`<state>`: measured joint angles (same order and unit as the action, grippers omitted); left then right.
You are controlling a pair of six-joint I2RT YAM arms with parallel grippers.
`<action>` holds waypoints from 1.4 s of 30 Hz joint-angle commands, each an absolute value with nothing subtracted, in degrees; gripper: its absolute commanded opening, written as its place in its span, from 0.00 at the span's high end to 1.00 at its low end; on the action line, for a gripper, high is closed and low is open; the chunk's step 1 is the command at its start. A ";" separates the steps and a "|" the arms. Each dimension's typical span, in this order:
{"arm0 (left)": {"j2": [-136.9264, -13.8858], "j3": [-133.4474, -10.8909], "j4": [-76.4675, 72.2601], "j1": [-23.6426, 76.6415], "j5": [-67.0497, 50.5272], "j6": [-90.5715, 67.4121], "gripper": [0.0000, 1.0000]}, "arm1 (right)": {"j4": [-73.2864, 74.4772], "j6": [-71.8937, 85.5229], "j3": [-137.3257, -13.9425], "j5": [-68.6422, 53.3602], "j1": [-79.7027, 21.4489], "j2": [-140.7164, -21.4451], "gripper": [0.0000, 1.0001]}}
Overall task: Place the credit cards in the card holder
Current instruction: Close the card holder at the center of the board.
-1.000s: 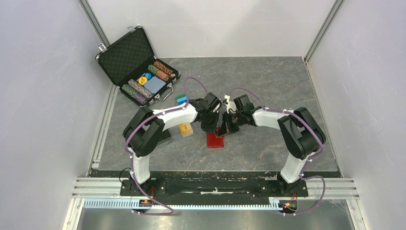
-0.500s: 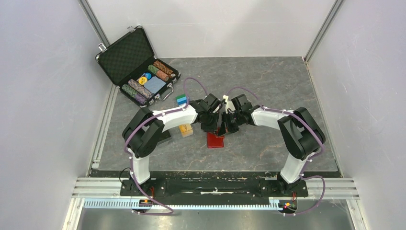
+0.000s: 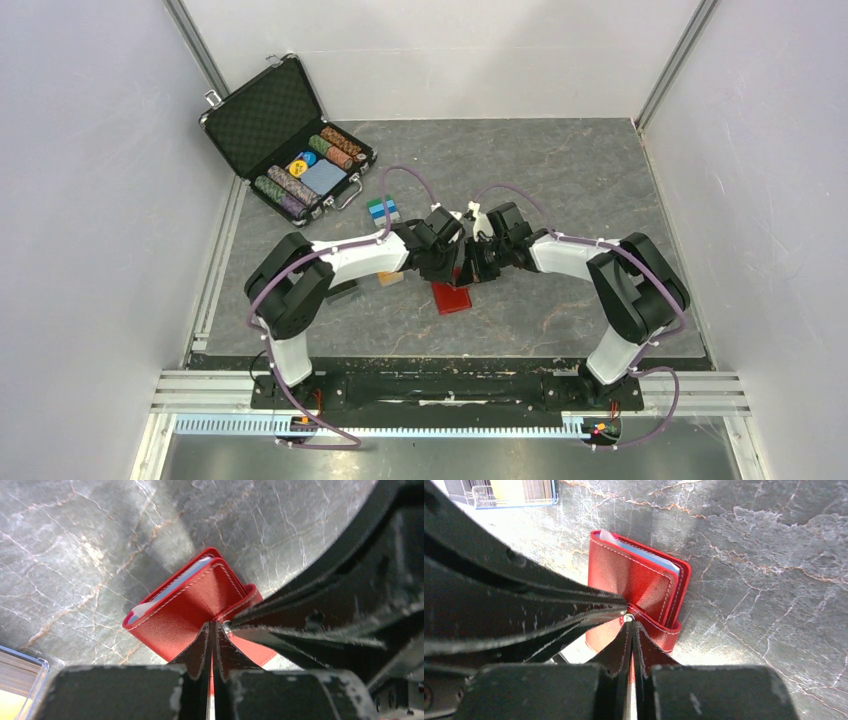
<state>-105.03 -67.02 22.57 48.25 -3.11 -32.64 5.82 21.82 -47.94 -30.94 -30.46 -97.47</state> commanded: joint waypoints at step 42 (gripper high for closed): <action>-104.30 -57.87 5.95 41.54 -24.35 -40.02 0.98 | 2.89 21.29 -44.65 -31.40 -30.23 -95.45 1.00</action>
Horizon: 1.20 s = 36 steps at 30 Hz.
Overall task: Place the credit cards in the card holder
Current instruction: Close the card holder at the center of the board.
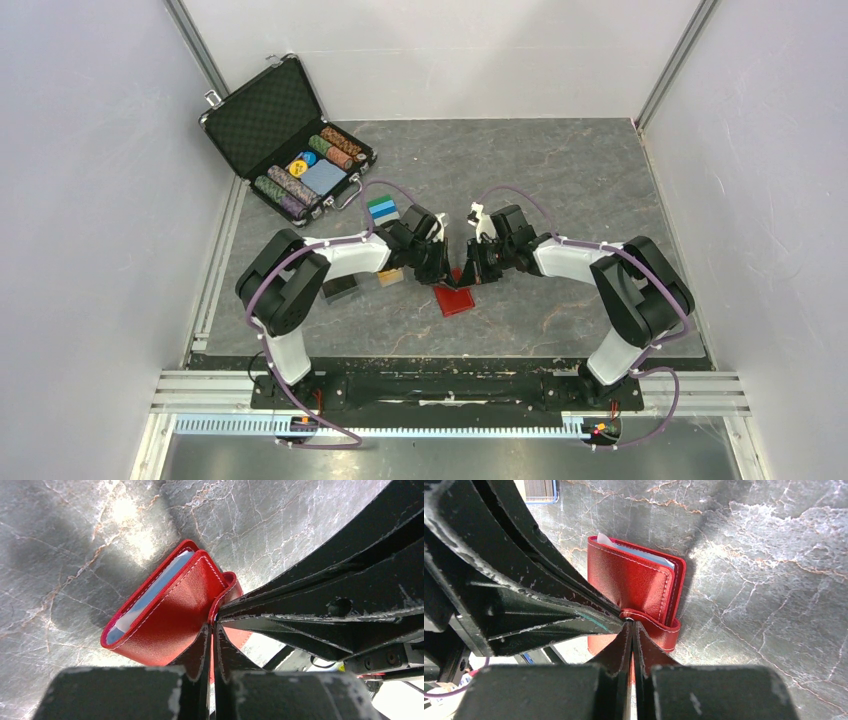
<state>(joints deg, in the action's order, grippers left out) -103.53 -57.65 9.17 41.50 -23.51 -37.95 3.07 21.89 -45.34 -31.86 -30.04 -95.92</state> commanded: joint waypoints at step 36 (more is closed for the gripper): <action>-102.69 -58.36 12.28 41.22 -23.02 -41.36 0.98 | -1.26 23.79 -43.06 -32.88 -28.64 -95.06 1.00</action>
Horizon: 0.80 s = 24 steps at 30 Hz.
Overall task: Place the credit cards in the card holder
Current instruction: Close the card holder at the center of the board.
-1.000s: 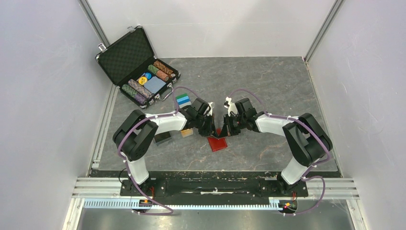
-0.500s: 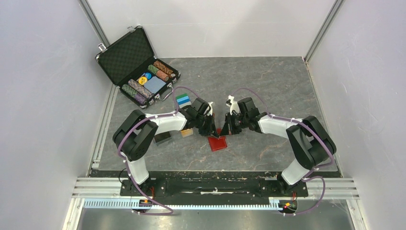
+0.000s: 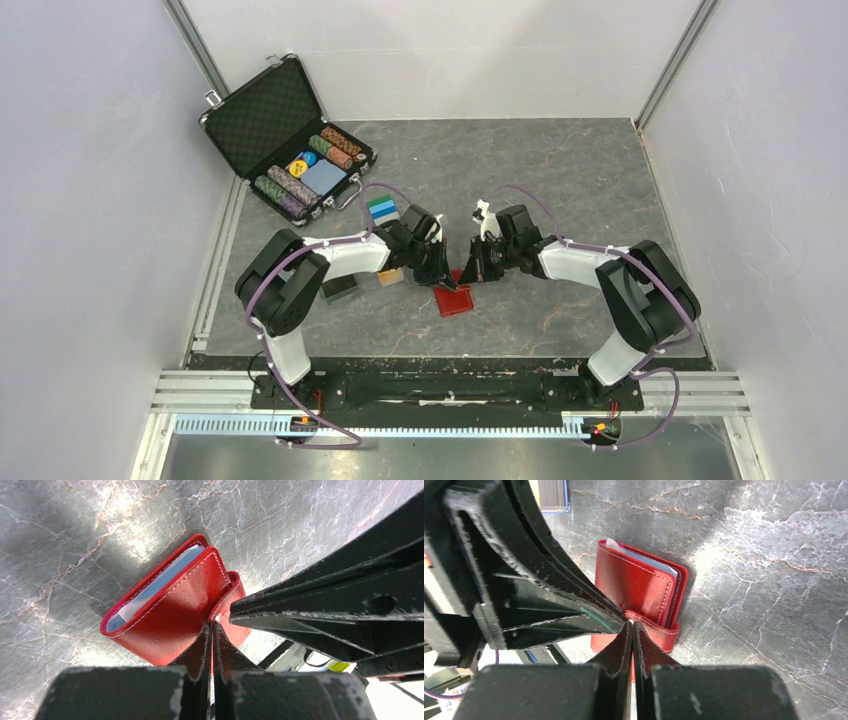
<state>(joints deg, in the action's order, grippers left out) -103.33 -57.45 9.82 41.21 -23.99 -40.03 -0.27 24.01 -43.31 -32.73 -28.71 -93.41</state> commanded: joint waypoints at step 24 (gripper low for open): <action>-110.66 -59.75 19.51 42.05 -16.94 -41.31 0.98 | 15.73 13.91 -44.69 -15.20 -36.19 -99.92 1.00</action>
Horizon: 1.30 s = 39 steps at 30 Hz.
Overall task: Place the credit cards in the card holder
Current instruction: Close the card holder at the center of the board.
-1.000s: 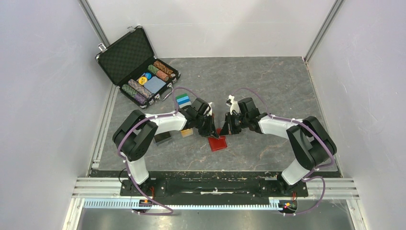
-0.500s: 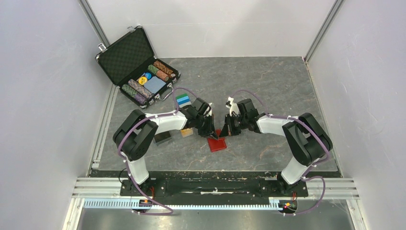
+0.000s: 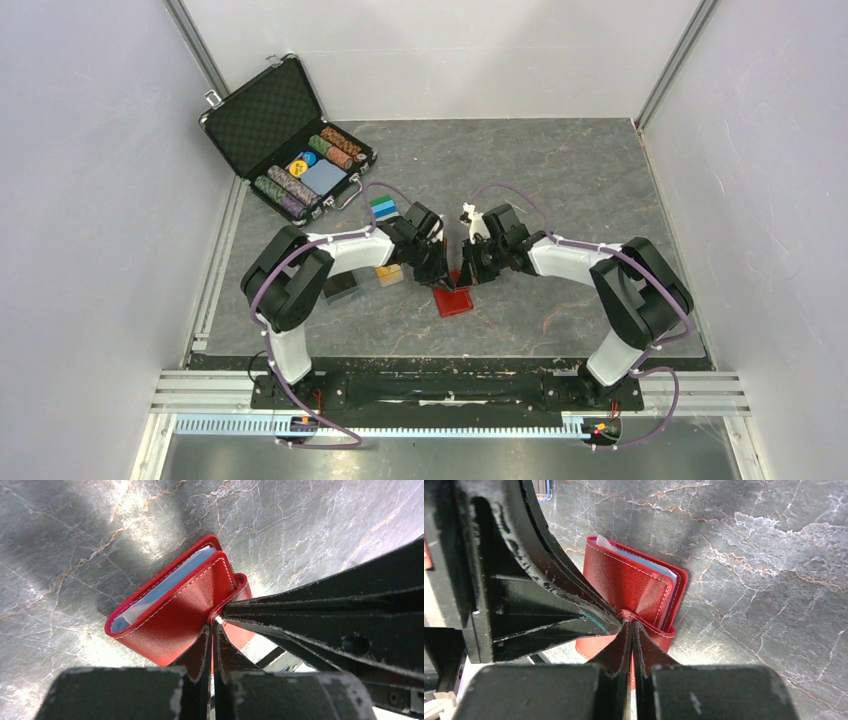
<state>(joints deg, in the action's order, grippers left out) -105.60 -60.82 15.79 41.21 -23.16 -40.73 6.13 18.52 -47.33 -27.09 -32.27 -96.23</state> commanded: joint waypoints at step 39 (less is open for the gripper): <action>-99.79 -59.50 14.71 45.55 -17.41 -43.25 0.98 | 0.49 24.08 -39.56 -28.47 -32.08 -84.83 0.87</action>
